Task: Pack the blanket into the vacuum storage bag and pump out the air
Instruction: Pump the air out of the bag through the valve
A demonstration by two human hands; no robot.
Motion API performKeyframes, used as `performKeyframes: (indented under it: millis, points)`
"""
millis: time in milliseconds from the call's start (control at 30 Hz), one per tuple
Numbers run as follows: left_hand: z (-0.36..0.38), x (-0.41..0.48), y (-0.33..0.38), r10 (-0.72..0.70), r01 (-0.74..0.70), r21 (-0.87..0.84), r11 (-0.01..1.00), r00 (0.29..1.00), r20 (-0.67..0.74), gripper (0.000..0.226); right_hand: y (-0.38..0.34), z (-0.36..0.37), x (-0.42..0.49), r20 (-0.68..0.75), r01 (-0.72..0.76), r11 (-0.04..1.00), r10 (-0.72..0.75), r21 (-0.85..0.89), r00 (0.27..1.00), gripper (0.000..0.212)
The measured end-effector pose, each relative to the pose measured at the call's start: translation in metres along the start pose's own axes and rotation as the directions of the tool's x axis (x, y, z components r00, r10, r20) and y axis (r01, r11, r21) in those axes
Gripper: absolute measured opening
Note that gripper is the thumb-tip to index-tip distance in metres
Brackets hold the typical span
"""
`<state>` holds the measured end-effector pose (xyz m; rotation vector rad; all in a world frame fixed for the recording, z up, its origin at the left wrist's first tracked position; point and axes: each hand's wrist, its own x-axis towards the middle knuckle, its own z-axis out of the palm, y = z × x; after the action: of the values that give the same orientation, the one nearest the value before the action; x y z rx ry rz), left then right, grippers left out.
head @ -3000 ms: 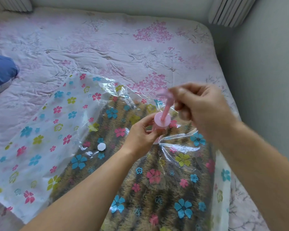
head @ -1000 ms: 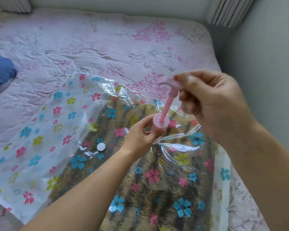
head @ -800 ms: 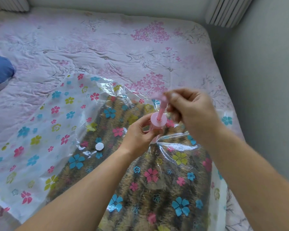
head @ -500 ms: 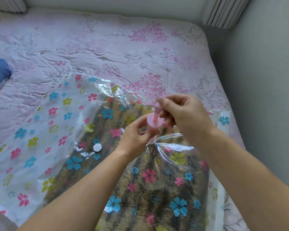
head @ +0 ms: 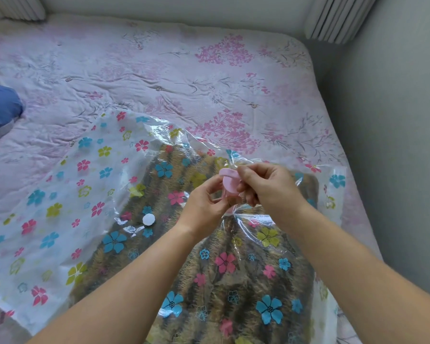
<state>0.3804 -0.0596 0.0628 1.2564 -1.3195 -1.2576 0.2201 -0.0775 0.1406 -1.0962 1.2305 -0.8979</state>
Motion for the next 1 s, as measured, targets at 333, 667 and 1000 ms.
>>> performKeyframes:
  millis: [333, 667, 1000]
  points:
    - [0.002, -0.001, 0.005, 0.009, -0.010, 0.034, 0.999, 1.000, 0.010, 0.047, -0.097, -0.011, -0.020, 0.055, 0.370, 0.890, -0.397, 0.268, 0.916, 0.014]
    - [0.001, 0.001, 0.001, 0.009, -0.008, 0.027, 1.000, 1.000, -0.012, 0.030, -0.017, 0.006, -0.002, -0.022, -0.003, 1.000, 0.002, -0.031, 1.000, 0.023]
    - [0.005, -0.001, 0.003, -0.006, 0.006, 0.016, 1.000, 1.000, -0.001, 0.049, -0.079, -0.008, -0.015, 0.026, 0.331, 0.928, -0.340, 0.172, 0.940, 0.016]
